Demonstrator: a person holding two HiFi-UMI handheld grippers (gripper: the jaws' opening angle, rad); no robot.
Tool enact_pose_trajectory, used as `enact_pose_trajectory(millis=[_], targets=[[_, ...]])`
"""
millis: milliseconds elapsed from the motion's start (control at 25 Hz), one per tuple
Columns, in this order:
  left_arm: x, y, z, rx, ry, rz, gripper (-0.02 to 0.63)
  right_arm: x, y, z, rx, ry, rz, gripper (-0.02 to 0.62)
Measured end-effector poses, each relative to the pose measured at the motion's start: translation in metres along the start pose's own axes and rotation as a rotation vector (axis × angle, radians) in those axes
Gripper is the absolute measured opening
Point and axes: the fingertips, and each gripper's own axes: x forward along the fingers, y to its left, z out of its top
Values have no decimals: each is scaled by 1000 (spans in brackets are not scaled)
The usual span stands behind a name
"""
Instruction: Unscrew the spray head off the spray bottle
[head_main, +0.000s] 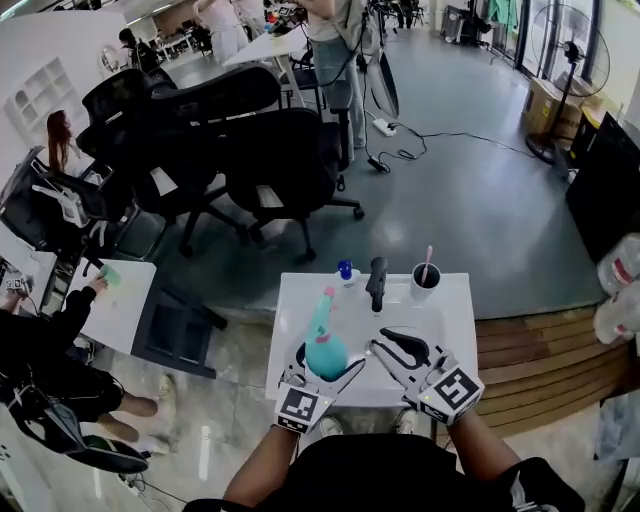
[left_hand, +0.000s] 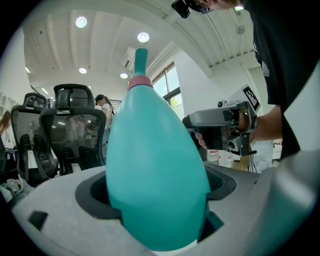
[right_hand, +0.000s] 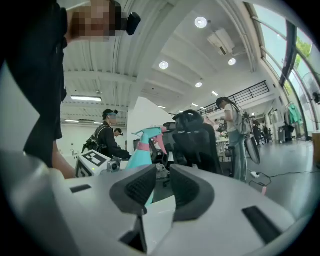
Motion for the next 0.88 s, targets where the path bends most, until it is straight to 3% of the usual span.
enact_pose_trajectory(millis=[320, 640, 880], targets=[[20, -19, -1, 91, 43, -11, 483, 8, 21, 32, 76, -21, 154, 170], [30, -28, -15, 142, 99, 45, 483, 19, 20, 21, 162, 25, 110, 184], [37, -39, -8, 204, 103, 34, 482, 20, 16, 29, 171, -12, 65, 187]])
